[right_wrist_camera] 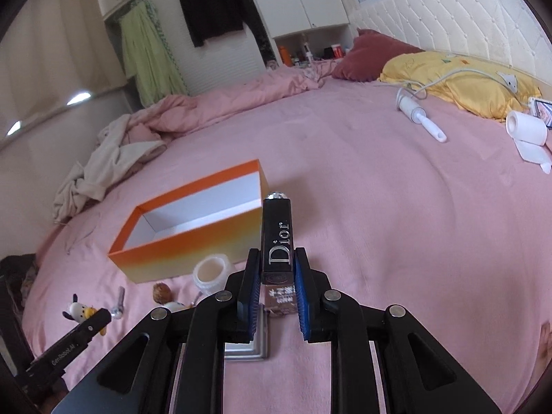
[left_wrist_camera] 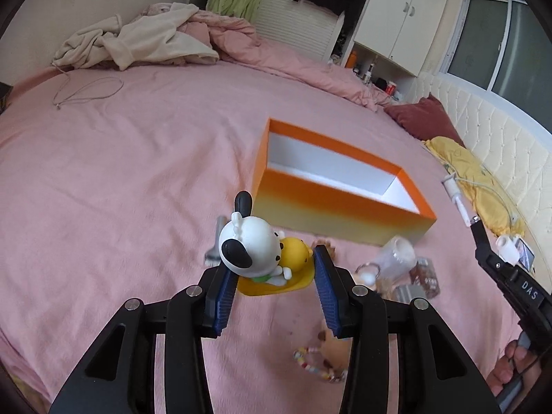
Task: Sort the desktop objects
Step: 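Carry the Snoopy figure into the orange box with the left tool while the right tool carries the lipstick in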
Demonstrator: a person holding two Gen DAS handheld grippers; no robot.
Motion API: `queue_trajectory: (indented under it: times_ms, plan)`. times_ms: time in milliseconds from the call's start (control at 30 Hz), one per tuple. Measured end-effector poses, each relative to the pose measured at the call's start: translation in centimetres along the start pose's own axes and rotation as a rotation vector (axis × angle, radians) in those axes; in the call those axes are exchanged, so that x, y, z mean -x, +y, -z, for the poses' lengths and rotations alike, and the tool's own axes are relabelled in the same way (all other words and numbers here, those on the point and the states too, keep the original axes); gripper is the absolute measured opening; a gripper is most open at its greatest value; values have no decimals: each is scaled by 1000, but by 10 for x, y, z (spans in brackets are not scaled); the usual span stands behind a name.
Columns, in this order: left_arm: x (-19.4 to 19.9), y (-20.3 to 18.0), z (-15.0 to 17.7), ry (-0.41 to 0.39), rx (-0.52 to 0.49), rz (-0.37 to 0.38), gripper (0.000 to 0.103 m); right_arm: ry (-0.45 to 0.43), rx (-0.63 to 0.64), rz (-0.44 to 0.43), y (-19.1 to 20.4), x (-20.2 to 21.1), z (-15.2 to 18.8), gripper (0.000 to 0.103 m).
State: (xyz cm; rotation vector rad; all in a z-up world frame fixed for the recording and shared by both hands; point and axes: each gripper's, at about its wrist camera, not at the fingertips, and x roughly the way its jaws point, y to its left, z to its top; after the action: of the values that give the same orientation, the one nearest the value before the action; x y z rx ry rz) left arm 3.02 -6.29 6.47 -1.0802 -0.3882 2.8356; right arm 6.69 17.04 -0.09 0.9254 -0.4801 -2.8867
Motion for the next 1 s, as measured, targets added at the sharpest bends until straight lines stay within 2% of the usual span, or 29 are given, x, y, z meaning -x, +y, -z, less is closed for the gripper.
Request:
queue_trajectory:
  times_ms: [100, 267, 400, 500, 600, 700, 1000]
  plan:
    - [-3, -14, -29, -20, -45, -5, 44, -16, 22, -28, 16, -4, -15, 18]
    - [-30, -44, -70, -9, -95, 10, 44, -3, 84, -63, 49, -27, -38, 18]
    - [-66, -61, -88, 49, -134, 13, 44, 32, 124, -76, 71, -55, -51, 18]
    - [-96, -64, -86, 119, -146, 8, 44, 62, 154, -87, 83, -77, -54, 18]
    - [-120, -62, -67, 202, -155, -18, 44, 129, 185, -68, 87, -103, -46, 18]
    - [-124, -66, -51, 195, -216, -75, 44, 186, 178, -54, 82, -122, -32, 18]
    - [-124, -66, -47, 205, -219, -44, 44, 185, 168, -49, 74, -125, -24, 18]
